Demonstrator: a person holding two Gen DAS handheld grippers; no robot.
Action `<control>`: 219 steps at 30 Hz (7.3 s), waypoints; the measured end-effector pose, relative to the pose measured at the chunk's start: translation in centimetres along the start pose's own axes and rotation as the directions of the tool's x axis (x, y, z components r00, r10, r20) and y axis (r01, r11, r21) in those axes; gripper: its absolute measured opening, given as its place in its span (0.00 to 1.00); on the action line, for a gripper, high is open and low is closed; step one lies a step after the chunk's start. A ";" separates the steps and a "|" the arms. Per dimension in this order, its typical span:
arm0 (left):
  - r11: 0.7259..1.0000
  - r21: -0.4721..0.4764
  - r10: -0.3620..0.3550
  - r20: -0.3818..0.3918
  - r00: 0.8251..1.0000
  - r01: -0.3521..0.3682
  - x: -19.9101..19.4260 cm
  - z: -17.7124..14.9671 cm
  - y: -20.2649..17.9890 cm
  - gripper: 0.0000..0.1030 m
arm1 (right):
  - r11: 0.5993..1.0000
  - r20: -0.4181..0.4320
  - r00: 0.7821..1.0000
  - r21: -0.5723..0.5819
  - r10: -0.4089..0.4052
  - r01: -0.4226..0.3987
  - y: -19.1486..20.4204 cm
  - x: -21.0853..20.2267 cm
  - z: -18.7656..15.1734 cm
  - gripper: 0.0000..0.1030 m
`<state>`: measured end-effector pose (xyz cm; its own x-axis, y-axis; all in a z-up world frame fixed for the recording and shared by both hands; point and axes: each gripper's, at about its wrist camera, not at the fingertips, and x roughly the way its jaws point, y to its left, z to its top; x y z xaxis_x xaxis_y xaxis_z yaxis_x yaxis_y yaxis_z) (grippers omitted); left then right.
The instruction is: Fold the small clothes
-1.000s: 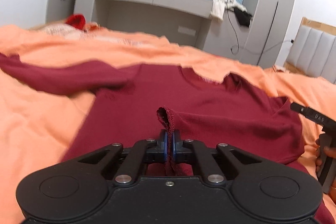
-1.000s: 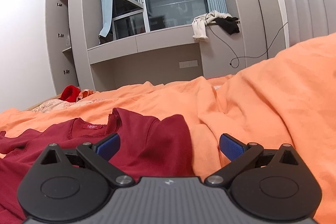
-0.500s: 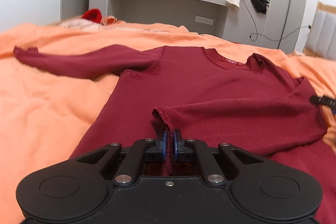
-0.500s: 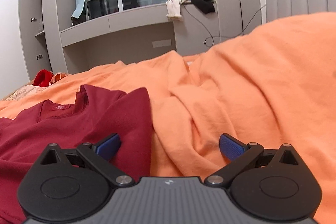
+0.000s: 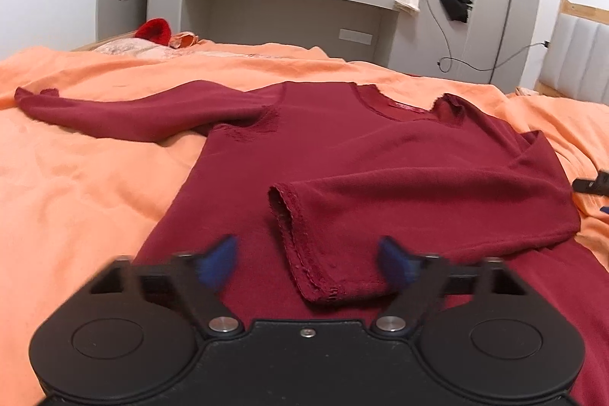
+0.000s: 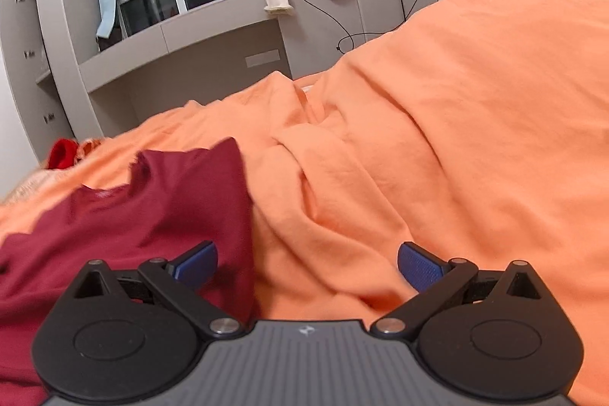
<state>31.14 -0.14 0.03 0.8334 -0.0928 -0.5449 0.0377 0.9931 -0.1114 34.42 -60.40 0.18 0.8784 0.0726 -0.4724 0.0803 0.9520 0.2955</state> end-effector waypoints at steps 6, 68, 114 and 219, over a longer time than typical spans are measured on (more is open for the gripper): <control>1.000 -0.010 0.000 0.002 1.000 0.000 -0.3 -0.3 0.2 0.99 | 0.994 0.057 0.993 -0.035 0.107 -0.105 1.1 -4.8 -1.4 1.00; 0.915 -0.198 0.370 0.062 0.927 -0.352 -4.4 7.7 17.6 1.00 | 0.846 -0.158 0.884 -0.254 0.441 -0.468 12.8 -10.4 -10.6 1.00; 0.874 -0.190 0.485 0.351 0.801 -0.447 3.3 14.8 21.3 0.03 | 0.843 -0.138 0.896 -0.305 0.421 -0.443 13.0 -10.7 -11.8 1.00; 0.888 -0.419 0.175 -0.074 0.982 -0.190 -1.9 4.8 13.4 0.99 | 0.345 0.030 0.865 -0.924 0.501 -0.167 21.1 -17.7 -14.8 0.15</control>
<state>32.72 13.66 3.57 0.7839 0.0777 -0.6160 -0.3562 0.8689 -0.3437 13.60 -37.25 2.51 0.8142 0.5308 -0.2353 -0.5545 0.5908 -0.5860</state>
